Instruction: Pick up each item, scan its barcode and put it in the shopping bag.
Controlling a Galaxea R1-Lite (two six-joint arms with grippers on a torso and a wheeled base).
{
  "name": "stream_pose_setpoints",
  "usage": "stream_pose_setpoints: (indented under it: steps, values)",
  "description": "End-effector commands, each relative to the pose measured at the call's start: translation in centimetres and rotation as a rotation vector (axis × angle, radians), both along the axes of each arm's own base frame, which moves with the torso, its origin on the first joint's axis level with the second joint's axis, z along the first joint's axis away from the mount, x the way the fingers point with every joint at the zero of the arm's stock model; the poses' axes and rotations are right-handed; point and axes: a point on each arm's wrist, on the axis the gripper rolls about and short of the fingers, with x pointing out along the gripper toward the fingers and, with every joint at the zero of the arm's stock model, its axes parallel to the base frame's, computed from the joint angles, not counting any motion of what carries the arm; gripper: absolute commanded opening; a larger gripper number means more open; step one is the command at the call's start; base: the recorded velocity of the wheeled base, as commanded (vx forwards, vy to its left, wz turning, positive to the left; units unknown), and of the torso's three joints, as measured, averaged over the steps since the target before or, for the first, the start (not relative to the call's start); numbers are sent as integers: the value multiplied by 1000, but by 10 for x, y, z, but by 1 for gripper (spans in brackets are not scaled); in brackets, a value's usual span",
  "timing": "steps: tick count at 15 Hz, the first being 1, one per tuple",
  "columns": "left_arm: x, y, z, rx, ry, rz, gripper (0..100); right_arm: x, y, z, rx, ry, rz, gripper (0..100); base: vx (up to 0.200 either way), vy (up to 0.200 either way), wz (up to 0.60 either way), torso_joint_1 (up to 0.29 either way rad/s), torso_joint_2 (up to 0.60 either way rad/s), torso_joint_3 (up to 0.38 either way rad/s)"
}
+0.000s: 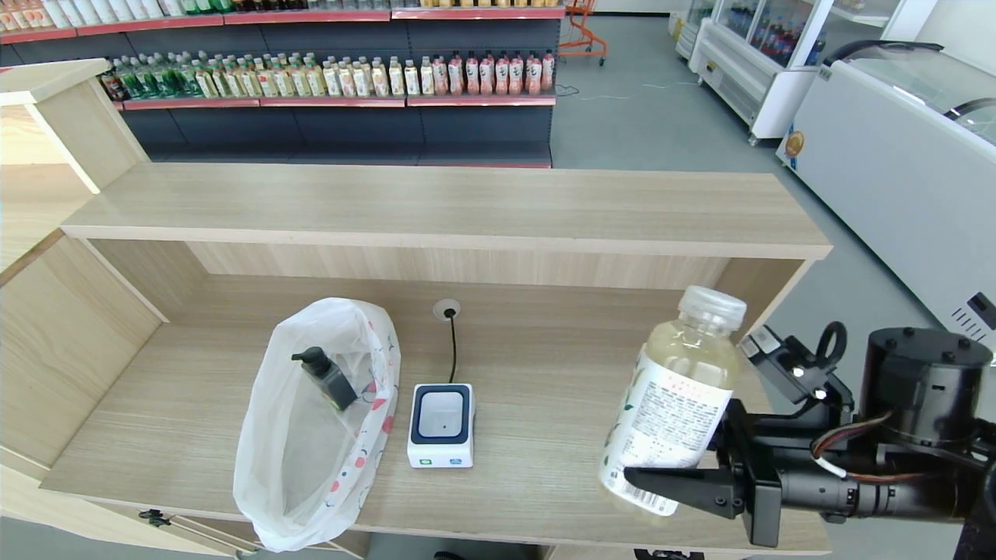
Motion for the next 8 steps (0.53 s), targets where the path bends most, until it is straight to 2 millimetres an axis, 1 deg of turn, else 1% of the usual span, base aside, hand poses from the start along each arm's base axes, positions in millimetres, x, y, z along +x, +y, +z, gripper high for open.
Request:
stream_pose_setpoints:
  steps: [1,2,3,5,7,8]
  values:
    - [0,0,0,-1,0,1,100,5,-49,5,-218,-238,-215,0,0,0,0,0,0,0]
    - [0,0,0,-1,0,1,100,1,-58,2,-307,-311,-223,0,0,0,0,0,0,0]
    - [0,0,0,-1,0,1,100,-1,-63,3,-356,-373,-219,0,0,0,0,0,0,0]
    - [0,0,0,-1,0,1,100,-2,-64,8,-424,-499,-216,0,0,0,0,0,0,0]
    - [0,0,0,-1,0,1,100,-4,-64,13,-470,-588,-218,0,0,0,0,0,0,0]
    - [0,0,0,-1,0,1,100,1,-64,15,-531,-676,-231,0,0,0,0,0,0,0]
